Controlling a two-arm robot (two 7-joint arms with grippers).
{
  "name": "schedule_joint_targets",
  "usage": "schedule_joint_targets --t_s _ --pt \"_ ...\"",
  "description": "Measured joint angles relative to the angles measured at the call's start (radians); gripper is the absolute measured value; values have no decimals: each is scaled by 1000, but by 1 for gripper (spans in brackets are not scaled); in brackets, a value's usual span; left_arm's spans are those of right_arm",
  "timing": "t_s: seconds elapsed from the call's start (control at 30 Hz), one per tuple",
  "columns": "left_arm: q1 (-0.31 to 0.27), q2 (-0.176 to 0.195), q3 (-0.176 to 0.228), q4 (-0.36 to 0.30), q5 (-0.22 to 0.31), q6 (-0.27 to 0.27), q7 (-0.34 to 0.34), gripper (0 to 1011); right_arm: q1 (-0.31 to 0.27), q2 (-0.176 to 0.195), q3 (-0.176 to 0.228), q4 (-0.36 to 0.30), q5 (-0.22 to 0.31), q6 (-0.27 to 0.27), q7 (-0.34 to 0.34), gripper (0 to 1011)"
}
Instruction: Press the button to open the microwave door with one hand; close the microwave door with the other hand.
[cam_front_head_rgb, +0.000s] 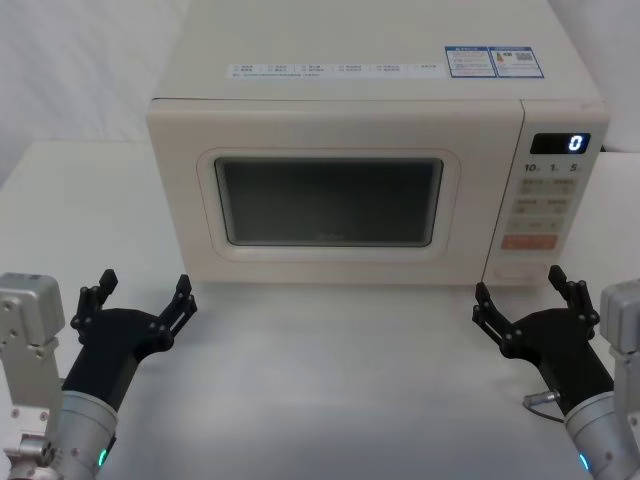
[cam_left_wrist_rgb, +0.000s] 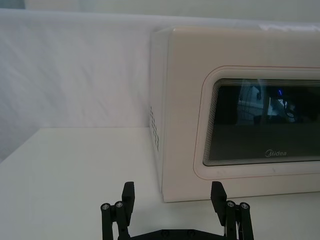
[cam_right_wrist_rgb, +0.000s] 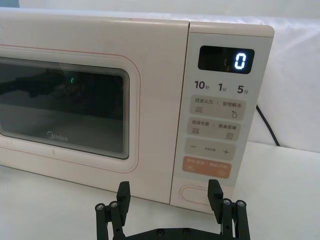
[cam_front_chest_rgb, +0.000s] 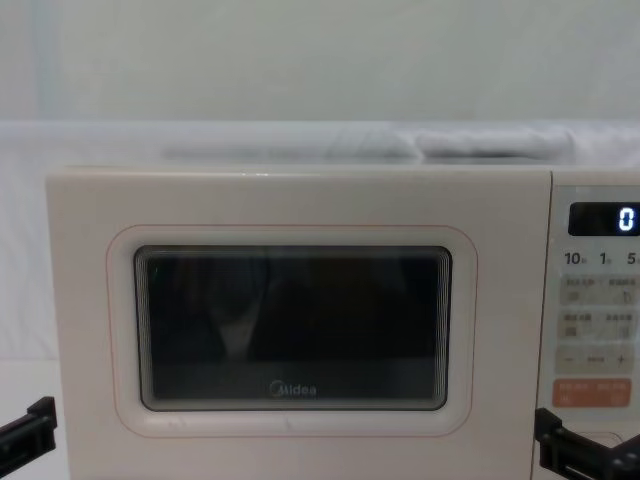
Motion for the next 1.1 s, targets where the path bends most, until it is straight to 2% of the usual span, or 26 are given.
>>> schedule_joint_targets --t_s 1.1 --pt "0 0 0 0 0 0 0 1001 0 0 0 0 0 0 0 1002"
